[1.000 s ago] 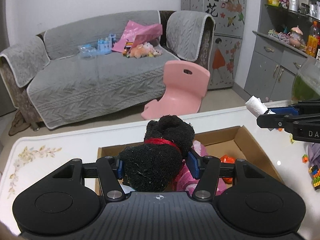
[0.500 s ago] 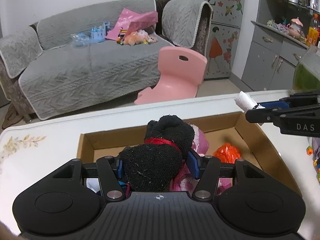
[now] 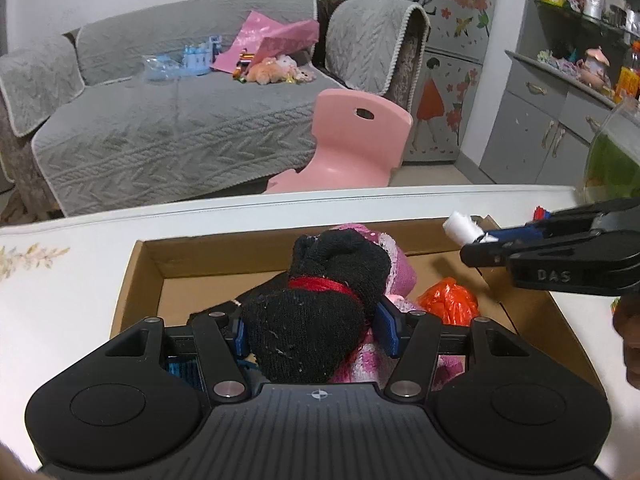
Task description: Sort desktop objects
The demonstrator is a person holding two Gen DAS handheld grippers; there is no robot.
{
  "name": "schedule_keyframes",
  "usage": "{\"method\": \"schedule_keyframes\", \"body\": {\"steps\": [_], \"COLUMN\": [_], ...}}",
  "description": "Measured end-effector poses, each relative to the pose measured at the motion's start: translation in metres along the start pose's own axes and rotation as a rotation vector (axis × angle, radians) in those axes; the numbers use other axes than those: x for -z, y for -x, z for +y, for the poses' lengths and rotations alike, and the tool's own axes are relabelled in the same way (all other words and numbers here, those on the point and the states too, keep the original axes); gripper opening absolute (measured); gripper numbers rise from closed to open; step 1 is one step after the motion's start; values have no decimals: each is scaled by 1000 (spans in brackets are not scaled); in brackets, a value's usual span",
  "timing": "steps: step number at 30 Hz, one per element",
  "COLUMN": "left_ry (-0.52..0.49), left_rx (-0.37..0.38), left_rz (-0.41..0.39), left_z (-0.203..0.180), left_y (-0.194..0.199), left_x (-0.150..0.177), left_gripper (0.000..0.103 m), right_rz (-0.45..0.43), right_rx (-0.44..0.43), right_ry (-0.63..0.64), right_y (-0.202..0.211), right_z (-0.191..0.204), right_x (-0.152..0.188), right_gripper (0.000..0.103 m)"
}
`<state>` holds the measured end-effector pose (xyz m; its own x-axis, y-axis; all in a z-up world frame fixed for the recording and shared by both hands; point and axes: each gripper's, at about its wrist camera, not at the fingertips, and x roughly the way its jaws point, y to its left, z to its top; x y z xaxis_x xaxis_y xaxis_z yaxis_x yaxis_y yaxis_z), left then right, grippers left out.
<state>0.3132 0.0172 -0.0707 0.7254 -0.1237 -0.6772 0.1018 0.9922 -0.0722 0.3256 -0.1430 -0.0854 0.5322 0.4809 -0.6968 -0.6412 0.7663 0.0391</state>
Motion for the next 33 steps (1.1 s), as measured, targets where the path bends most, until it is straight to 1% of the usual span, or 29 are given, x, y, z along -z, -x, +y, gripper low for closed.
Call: {"method": "schedule_keyframes", "body": {"steps": [4, 8, 11, 14, 17, 21, 26, 31, 33], "left_ry": [42, 27, 11, 41, 41, 49, 36, 53, 34], "left_rx": [13, 6, -42, -71, -98, -82, -28, 31, 33], "left_rz": [-10, -24, -33, -18, -14, -12, -27, -22, -26], "left_z": [4, 0, 1, 12, 12, 5, -16, -30, -35], "left_y": [-1, 1, 5, 3, 1, -1, 0, -4, -3], "left_x": [2, 3, 5, 7, 8, 8, 8, 11, 14], "left_gripper": [64, 64, 64, 64, 63, 64, 64, 64, 64], "right_rz": [24, 29, 28, 24, 25, 30, 33, 40, 42], "right_rx": [13, 12, 9, 7, 5, 5, 9, 16, 19], "right_ry": [-5, -1, 3, 1, -5, 3, 1, -5, -6], "right_y": [-10, -11, -9, -8, -11, -13, -13, -15, -16], "right_z": [-3, -2, -2, -4, -4, -2, -3, -8, -9], "right_x": [6, 10, 11, 11, 10, 12, 15, 18, 19], "right_gripper": [21, 21, 21, 21, 21, 21, 22, 22, 22]}}
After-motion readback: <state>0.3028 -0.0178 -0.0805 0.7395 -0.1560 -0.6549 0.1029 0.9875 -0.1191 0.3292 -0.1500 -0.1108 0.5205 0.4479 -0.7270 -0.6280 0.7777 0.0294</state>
